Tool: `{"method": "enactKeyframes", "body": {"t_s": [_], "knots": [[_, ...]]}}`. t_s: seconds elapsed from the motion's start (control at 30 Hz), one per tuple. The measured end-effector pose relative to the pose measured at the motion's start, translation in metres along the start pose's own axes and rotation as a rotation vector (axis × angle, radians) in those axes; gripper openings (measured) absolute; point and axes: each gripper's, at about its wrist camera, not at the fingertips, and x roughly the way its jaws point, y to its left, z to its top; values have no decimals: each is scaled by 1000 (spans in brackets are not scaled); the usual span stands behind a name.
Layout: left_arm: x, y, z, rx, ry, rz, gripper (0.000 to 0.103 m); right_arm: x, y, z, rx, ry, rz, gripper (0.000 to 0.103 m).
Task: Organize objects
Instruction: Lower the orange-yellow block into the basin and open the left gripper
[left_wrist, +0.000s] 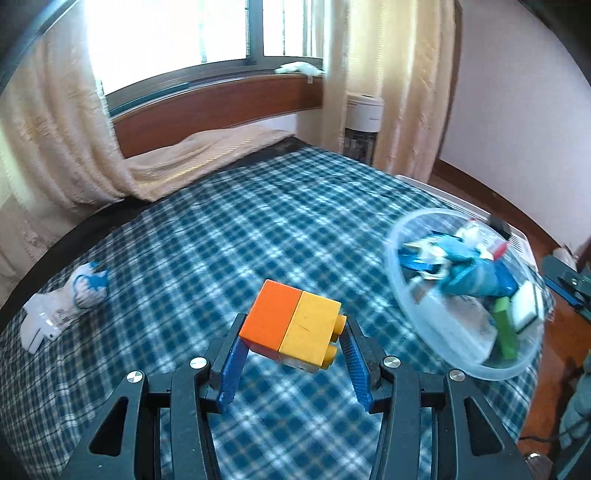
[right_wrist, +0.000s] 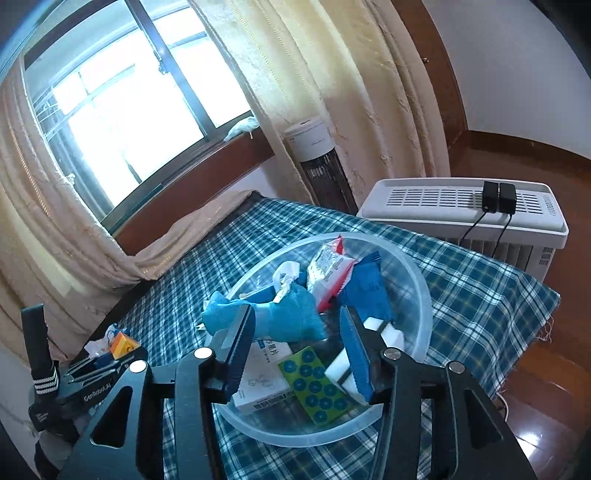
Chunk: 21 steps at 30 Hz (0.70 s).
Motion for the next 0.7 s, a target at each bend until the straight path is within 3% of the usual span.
{"method": "enactKeyframes", "body": {"t_s": [0.67,0.7], "knots": [[9,-105,12,178,15,-174,52,-1,-39,4,38,-18,-1,51],[9,-108,12,180,12,-180,57,-1,-39,3,38,-17,-1,51]]}}
